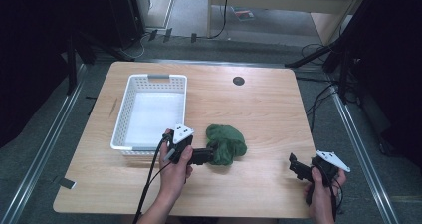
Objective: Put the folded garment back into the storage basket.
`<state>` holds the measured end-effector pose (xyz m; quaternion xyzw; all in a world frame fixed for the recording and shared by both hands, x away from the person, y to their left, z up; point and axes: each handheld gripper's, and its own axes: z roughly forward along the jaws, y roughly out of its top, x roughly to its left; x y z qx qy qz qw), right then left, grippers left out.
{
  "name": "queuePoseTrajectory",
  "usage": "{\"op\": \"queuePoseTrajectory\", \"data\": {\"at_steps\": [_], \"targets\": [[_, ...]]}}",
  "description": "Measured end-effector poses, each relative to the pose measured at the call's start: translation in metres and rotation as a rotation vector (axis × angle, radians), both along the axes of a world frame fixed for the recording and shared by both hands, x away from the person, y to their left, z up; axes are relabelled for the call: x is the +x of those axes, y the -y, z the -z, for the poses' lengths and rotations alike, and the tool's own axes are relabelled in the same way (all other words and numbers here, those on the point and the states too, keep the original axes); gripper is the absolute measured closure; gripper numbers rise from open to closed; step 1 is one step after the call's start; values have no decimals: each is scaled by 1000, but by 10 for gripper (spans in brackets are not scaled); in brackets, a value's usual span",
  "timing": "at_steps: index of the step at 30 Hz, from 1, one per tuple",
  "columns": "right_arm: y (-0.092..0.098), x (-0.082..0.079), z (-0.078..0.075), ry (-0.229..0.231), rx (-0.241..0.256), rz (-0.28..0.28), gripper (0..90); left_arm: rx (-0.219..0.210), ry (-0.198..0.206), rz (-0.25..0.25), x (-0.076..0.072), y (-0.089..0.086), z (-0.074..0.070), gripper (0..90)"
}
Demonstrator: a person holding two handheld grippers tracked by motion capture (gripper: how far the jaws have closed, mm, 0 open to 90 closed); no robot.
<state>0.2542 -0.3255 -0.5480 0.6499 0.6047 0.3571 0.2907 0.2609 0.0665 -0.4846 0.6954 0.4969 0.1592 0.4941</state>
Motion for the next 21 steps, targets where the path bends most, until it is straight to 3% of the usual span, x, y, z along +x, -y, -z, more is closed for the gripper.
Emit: {"op": "queuePoseTrajectory", "data": {"at_steps": [8,17,21], "targets": [[0,0,0,0,0,0,3,51,-11,45,-4,26,12,7],[0,0,0,-1,-1,-2,3,103,-41,41,1,44,29,7],[0,0,0,-1,-2,-2,3,115,-74,35,4,49,37,7]]}}
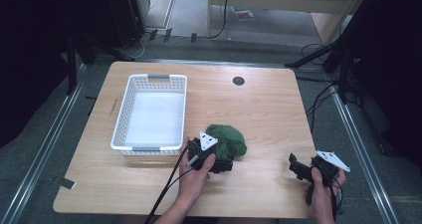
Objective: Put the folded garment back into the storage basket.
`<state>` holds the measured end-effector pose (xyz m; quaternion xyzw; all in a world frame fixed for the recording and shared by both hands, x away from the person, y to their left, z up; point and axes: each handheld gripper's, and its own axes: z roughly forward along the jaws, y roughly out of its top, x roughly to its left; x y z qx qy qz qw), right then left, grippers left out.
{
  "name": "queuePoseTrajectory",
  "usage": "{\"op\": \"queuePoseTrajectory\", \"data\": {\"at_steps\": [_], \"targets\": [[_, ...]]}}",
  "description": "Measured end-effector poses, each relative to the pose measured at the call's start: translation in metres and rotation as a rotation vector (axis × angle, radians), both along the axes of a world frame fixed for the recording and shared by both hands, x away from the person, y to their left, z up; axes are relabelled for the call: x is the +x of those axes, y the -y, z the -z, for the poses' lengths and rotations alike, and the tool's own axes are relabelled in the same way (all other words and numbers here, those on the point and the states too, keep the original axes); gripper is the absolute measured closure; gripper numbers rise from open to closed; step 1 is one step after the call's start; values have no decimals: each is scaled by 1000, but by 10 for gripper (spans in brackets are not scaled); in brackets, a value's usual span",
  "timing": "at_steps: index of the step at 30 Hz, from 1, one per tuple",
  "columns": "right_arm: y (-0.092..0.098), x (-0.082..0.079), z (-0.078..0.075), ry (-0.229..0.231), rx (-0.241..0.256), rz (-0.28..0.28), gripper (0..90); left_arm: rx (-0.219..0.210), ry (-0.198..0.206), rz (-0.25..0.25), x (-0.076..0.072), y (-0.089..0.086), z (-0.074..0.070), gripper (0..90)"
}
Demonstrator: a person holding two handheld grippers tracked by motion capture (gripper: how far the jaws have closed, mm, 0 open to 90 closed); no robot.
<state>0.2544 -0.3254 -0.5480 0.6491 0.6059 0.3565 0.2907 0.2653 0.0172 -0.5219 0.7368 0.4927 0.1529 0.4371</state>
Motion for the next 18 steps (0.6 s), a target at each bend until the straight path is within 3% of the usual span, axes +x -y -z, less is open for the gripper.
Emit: {"op": "queuePoseTrajectory", "data": {"at_steps": [4,13,18], "targets": [[0,0,0,-2,5,-1,3,43,-25,-22,3,6,9,7],[1,0,0,-4,9,-2,3,66,-83,-53,10,11,21,0],[1,0,0,-5,6,-3,3,106,-87,-59,10,16,26,0]]}}
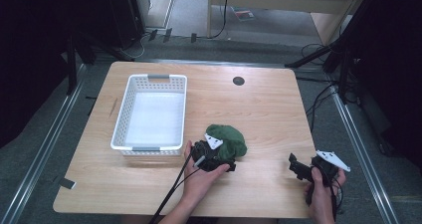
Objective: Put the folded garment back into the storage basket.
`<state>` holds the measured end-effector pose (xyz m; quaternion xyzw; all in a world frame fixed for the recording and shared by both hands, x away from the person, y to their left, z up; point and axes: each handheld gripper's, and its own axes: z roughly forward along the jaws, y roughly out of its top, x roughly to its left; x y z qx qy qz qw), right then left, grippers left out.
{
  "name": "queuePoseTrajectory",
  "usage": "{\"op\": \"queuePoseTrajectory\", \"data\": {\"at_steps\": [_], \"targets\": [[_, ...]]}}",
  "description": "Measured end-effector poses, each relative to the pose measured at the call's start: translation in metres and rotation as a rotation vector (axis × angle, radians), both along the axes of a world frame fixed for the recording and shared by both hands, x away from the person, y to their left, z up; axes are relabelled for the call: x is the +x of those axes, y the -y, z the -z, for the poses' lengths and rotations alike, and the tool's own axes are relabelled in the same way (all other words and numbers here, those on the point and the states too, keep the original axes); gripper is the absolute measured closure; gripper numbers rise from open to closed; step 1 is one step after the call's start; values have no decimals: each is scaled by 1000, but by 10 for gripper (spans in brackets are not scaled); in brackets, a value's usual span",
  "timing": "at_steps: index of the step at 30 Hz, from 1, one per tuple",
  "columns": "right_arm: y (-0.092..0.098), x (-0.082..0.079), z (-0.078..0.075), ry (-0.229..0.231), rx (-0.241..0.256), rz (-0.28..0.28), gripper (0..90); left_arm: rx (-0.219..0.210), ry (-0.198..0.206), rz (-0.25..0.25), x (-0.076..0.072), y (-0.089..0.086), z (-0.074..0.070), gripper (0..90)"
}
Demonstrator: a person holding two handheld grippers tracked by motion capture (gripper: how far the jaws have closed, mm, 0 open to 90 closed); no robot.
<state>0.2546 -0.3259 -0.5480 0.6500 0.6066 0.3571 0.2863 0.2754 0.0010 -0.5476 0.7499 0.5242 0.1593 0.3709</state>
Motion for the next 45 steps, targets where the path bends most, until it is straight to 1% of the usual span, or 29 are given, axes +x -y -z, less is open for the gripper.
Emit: {"op": "queuePoseTrajectory", "data": {"at_steps": [3,5,7,10,11,13,14,16,20,22,30,32,40,45], "targets": [[0,0,0,-1,-1,0,3,19,-2,9,1,2,2,1],[0,0,0,-1,0,-1,3,30,11,2,0,2,2,32],[0,0,0,-1,-1,-1,3,23,16,1,0,2,1,85],[0,0,0,-1,-1,0,3,24,38,1,-2,1,-1,185],[0,0,0,-1,-2,0,3,24,42,4,-2,1,-2,240],[0,0,0,-1,-2,0,3,10,51,-1,-2,-1,-4,256],[0,0,0,-2,-2,0,3,9,49,2,-2,-2,-5,274],[0,0,0,-2,-2,-1,3,-8,45,-4,-2,-4,-8,311],[0,0,0,-2,-1,0,3,-31,61,-5,-3,-7,-14,327],[0,0,0,-2,-1,1,3,-42,71,3,-4,-8,-19,329],[0,0,0,-3,0,1,3,-88,135,18,-8,-14,-50,331],[0,0,0,-3,0,1,3,-88,146,18,-7,-16,-55,331],[0,0,0,-3,-2,1,3,-111,182,-4,-5,-32,-72,331],[0,0,0,-3,-1,3,3,-124,201,-28,-2,-44,-82,331]]}}
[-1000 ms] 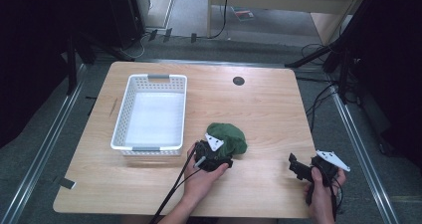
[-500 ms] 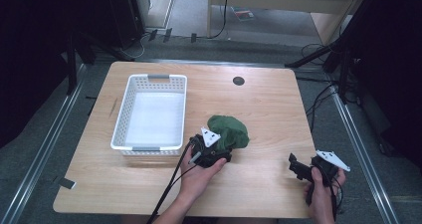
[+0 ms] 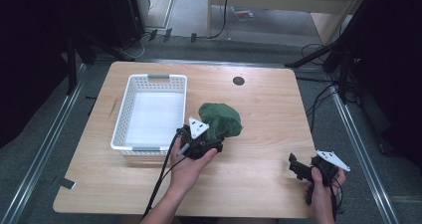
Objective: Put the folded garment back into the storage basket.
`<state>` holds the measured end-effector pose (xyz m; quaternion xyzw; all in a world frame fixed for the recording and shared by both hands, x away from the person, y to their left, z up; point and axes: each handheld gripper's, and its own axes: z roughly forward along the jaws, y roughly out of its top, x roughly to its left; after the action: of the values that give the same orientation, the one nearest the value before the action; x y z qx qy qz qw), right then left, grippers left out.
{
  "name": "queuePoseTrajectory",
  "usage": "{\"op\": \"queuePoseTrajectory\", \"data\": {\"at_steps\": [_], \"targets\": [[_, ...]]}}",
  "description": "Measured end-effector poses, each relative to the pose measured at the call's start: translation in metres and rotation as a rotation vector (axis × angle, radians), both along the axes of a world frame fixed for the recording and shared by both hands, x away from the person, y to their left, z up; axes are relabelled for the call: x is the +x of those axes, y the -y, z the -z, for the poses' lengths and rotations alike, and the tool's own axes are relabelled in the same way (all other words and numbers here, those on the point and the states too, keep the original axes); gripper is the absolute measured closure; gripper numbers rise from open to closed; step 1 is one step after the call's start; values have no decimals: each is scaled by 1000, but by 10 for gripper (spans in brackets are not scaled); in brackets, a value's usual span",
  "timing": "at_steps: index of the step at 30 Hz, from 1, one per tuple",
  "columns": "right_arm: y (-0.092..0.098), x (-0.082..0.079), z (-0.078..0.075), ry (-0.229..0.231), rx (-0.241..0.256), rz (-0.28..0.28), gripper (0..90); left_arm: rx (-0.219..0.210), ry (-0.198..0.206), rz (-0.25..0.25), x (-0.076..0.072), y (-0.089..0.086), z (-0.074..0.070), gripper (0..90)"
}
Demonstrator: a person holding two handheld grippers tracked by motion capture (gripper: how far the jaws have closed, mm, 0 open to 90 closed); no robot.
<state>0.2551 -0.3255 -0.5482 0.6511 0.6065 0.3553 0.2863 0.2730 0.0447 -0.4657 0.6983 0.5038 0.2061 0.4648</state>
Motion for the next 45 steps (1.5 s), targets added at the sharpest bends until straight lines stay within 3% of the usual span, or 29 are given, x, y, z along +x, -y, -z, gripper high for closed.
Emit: {"op": "queuePoseTrajectory", "data": {"at_steps": [19,45], "targets": [[0,0,0,0,0,1,3,-36,42,-106,8,-51,-19,333],[0,0,0,0,-1,3,3,-45,56,-215,16,-105,-22,334]]}}
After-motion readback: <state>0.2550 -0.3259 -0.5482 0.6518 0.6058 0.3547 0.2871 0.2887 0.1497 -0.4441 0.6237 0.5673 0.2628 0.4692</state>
